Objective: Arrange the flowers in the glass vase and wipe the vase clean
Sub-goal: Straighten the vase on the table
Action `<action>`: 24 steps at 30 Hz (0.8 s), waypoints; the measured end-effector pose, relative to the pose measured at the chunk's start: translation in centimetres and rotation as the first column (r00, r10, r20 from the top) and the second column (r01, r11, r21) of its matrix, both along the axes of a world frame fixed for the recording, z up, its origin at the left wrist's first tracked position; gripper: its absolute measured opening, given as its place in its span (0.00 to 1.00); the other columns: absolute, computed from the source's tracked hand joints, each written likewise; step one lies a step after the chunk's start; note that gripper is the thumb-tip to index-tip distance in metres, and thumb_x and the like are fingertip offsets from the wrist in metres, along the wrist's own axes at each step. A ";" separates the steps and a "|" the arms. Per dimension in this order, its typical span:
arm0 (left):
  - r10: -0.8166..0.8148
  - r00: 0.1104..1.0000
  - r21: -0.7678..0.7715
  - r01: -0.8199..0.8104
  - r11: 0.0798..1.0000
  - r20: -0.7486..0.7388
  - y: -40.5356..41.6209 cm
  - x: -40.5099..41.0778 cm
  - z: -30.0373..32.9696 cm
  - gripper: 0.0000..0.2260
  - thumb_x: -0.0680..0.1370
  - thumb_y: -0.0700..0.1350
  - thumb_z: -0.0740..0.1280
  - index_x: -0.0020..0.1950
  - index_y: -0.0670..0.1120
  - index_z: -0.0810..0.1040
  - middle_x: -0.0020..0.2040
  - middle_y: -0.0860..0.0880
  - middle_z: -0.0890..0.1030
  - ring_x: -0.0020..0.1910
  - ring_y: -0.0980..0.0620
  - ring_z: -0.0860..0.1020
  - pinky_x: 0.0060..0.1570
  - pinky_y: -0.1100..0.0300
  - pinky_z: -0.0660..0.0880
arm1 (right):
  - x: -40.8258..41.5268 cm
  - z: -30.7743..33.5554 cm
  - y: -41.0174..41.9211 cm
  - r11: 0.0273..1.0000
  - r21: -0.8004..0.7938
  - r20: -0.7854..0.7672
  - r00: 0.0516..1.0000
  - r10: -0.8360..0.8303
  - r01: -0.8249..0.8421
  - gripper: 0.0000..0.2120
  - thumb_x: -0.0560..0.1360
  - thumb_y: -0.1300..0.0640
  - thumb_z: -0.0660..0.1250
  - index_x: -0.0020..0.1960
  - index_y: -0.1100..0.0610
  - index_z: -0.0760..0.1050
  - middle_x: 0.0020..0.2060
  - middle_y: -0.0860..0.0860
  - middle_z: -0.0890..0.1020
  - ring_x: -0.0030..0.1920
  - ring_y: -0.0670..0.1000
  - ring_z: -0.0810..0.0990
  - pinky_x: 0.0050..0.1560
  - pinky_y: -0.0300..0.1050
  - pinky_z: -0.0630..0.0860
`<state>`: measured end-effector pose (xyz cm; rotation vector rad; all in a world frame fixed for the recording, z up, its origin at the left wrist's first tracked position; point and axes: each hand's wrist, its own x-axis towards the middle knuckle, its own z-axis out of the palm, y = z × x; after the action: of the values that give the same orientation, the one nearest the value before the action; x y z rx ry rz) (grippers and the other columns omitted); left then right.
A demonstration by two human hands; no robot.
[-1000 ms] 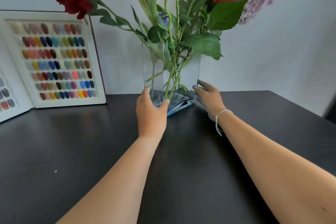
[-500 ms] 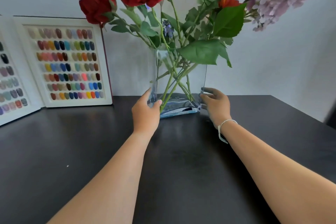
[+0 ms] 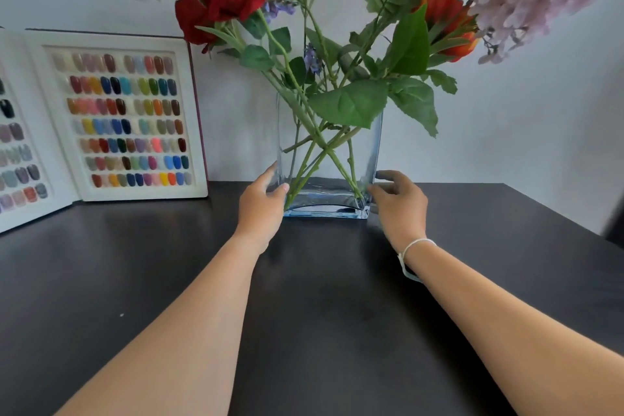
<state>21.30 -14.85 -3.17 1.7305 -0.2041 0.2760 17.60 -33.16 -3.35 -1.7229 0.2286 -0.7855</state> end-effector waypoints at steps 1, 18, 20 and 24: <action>-0.002 1.000 -0.007 0.002 1.000 -0.002 0.0 0.0 0.0 0.20 0.79 0.42 0.60 0.71 0.50 0.65 0.71 0.49 0.68 0.69 0.48 0.67 0.68 0.49 0.66 | 0.0 0.0 0.0 1.000 0.001 -0.005 1.000 0.001 -0.001 0.10 0.73 0.60 0.66 0.54 0.53 0.76 0.37 0.45 0.80 0.37 0.44 0.79 0.32 0.29 0.73; 0.005 1.000 0.037 -0.005 0.999 0.017 -0.2 -0.4 0.0 0.21 0.79 0.43 0.60 0.72 0.50 0.63 0.72 0.47 0.66 0.70 0.46 0.65 0.67 0.52 0.65 | 0.2 0.1 0.0 1.000 0.007 -0.007 1.000 0.018 -0.018 0.11 0.74 0.60 0.65 0.56 0.55 0.75 0.40 0.48 0.80 0.39 0.44 0.78 0.40 0.34 0.74; 0.014 0.999 0.082 -0.017 0.996 0.039 -0.5 -0.7 0.0 0.22 0.79 0.44 0.60 0.73 0.50 0.60 0.73 0.47 0.65 0.71 0.46 0.64 0.66 0.55 0.64 | 0.0 0.1 0.1 1.000 0.009 -0.007 1.000 0.029 -0.029 0.12 0.74 0.59 0.65 0.57 0.54 0.74 0.45 0.51 0.81 0.41 0.46 0.79 0.41 0.36 0.75; 0.021 0.999 0.093 -0.024 0.995 0.037 -0.4 -1.5 -0.2 0.22 0.79 0.44 0.59 0.73 0.50 0.60 0.71 0.45 0.68 0.67 0.47 0.69 0.62 0.58 0.66 | -1.1 0.1 0.4 0.998 -0.066 -0.050 0.999 0.000 -0.003 0.16 0.75 0.57 0.64 0.62 0.52 0.70 0.53 0.52 0.80 0.45 0.48 0.78 0.38 0.30 0.70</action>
<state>19.82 -15.21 -3.38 1.8223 -0.2271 0.3190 16.54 -32.80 -3.23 -1.8060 0.2373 -0.7566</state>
